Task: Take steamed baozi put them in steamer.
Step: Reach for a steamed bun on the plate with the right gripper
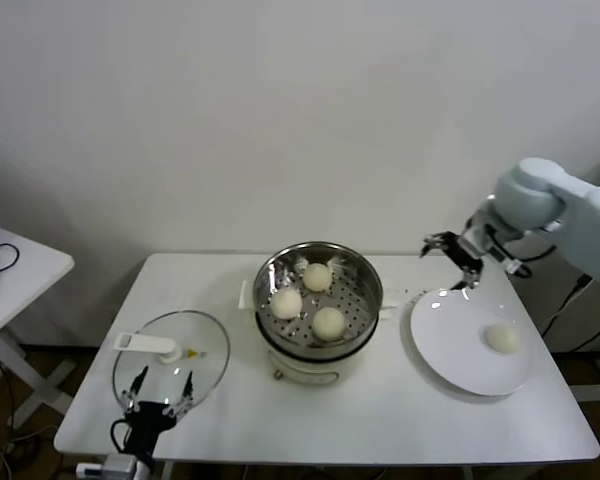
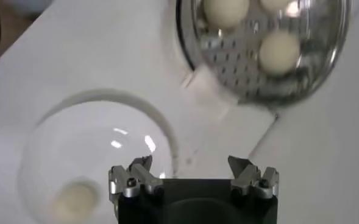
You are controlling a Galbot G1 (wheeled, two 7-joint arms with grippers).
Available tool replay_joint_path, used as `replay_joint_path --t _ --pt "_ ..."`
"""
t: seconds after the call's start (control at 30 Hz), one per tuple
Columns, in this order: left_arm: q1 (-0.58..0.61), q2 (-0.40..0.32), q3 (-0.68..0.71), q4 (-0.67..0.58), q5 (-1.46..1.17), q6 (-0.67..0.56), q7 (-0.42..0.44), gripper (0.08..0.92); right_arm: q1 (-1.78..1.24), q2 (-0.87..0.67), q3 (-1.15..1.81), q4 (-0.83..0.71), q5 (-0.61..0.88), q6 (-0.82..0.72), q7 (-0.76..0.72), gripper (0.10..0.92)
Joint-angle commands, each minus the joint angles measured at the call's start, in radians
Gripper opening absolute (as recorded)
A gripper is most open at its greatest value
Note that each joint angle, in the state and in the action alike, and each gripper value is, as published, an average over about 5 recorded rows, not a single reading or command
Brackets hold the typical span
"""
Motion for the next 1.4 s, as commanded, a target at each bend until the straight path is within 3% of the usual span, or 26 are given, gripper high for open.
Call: replay_joint_path --t 0.03,0.23,0.47,1.4 --pt "-0.009 0.003 0.017 0.001 0.004 0.003 0.001 0.823 -0.444 -0.168 0.354 -0.214 -0.081 -0.098 0.072 0.823" --pt "-0.006 -0.004 0.014 -0.012 0.007 0.005 0.000 0.823 -0.657 -0.085 0.556 -0.353 -0.207 0.018 -0.005 0.823" --pt "0.001 -0.013 0.004 -0.031 0.003 0.007 -0.002 0.823 -0.707 0.020 0.625 -0.497 -0.299 0.070 -0.081 0.823" --pt "0.017 -0.025 0.000 -0.036 0.008 0.010 -0.002 0.823 -0.603 0.300 0.617 -0.786 -0.422 0.134 -0.051 0.823"
